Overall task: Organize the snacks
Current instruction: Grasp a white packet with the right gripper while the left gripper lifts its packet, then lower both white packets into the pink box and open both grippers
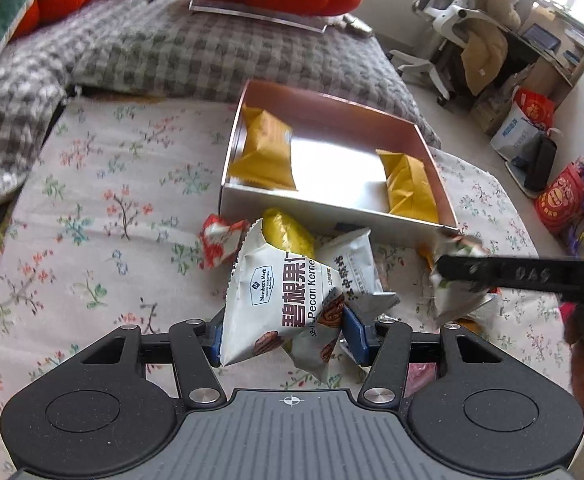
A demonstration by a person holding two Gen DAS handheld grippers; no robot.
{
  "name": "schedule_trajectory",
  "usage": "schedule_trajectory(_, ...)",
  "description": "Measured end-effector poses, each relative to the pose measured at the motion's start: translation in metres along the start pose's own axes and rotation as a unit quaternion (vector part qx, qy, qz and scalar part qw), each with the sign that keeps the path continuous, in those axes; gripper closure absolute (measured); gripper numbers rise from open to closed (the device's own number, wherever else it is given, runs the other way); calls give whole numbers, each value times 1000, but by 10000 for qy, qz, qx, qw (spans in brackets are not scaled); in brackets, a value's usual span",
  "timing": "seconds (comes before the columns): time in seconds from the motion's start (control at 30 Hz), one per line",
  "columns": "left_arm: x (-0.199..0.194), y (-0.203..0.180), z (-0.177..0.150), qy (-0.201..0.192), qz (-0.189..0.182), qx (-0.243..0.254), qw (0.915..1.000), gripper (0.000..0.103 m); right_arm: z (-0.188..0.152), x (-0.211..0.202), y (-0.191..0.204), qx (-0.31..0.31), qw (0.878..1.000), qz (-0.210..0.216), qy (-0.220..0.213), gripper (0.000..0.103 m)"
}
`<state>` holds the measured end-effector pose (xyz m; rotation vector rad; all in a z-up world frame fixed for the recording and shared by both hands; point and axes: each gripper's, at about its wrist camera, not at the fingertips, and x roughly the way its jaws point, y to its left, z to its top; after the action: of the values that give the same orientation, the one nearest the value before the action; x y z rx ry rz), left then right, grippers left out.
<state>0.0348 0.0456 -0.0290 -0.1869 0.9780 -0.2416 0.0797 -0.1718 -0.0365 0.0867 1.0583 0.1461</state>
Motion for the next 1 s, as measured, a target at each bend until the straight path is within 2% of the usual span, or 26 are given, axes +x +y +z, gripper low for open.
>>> schedule_trajectory(0.1, -1, -6, 3, -163, 158, 111, 9997, 50, 2, -9, 0, -4, 9997, -32, -257, 68)
schedule_trajectory(0.27, 1, -9, 19, -485, 184, 133, 9986, 50, 7, -12, -1, 64, 9987, -70, -508, 68)
schedule_trajectory(0.5, 12, -2, 47, -870, 412, 70, 9953, 50, 18, -12, -39, 941, 9911, -552, -765, 68)
schedule_trajectory(0.6, 18, -8, 56, -958, 388, 136, 9945, 50, 21, -11, -50, 1164, 9872, -667, -866, 68)
schedule_trajectory(0.73, 29, -15, 70, -1025, 216, 133, 9944, 50, 27, -6, -50, 1036, 9857, -768, -1082, 68)
schedule_trajectory(1.0, 59, -20, 88, -1032, 21, 110, 9946, 50, 46, 7, -40, 847, 9856, -564, -1349, 68)
